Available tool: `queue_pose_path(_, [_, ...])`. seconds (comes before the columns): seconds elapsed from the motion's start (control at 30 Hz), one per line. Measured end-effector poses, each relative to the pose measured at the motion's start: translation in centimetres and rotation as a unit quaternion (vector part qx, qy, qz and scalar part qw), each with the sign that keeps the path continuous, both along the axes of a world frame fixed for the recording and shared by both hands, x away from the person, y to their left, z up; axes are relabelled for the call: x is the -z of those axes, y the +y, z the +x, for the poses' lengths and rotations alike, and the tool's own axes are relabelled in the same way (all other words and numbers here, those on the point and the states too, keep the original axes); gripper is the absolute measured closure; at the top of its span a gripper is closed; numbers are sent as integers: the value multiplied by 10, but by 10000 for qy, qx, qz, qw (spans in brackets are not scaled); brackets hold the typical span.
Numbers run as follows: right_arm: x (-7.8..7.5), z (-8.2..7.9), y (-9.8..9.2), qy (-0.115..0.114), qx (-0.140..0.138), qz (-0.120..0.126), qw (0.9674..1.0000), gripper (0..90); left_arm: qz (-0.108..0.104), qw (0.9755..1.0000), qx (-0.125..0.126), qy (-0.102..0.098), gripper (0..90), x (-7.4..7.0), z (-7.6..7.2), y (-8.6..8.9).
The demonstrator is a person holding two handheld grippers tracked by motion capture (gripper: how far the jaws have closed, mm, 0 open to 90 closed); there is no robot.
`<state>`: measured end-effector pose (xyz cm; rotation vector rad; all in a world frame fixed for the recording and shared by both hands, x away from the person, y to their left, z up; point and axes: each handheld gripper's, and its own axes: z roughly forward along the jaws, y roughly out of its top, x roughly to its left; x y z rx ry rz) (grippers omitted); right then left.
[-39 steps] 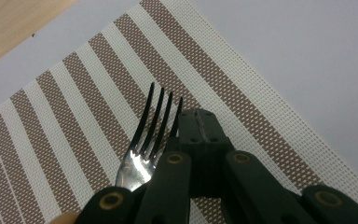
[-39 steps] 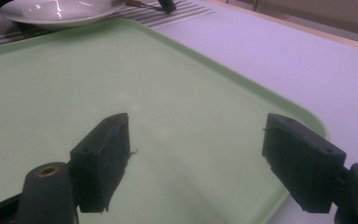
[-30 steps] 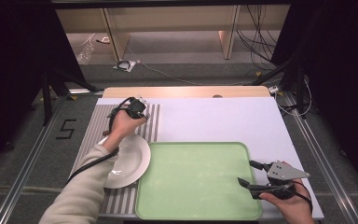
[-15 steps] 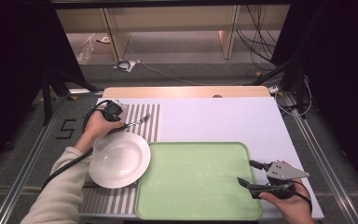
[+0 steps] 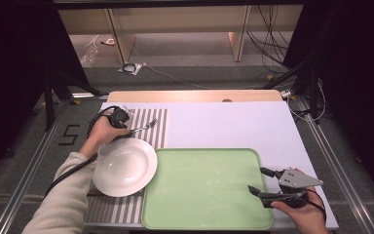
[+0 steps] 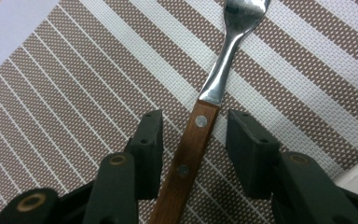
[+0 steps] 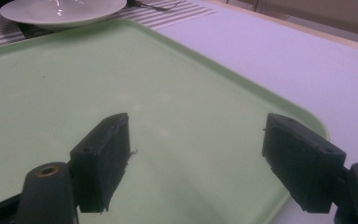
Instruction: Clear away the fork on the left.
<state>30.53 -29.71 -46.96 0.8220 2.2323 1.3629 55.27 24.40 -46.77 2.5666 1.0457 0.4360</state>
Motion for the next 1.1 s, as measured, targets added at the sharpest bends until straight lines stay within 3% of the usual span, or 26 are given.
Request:
queue_pose_path(0.33, [0,0,0,8,-4,-5,10000,243,-107,9998,7,165,691,0,1,-1])
queue_pose_path(0.6, [0,0,0,6,-13,-9,10000,243,34,9996,203,185,765,-1,0,-4])
queue_pose_path(1.1, [-1,-1,0,8,-3,-4,10000,243,196,9997,50,103,773,-1,-3,-10])
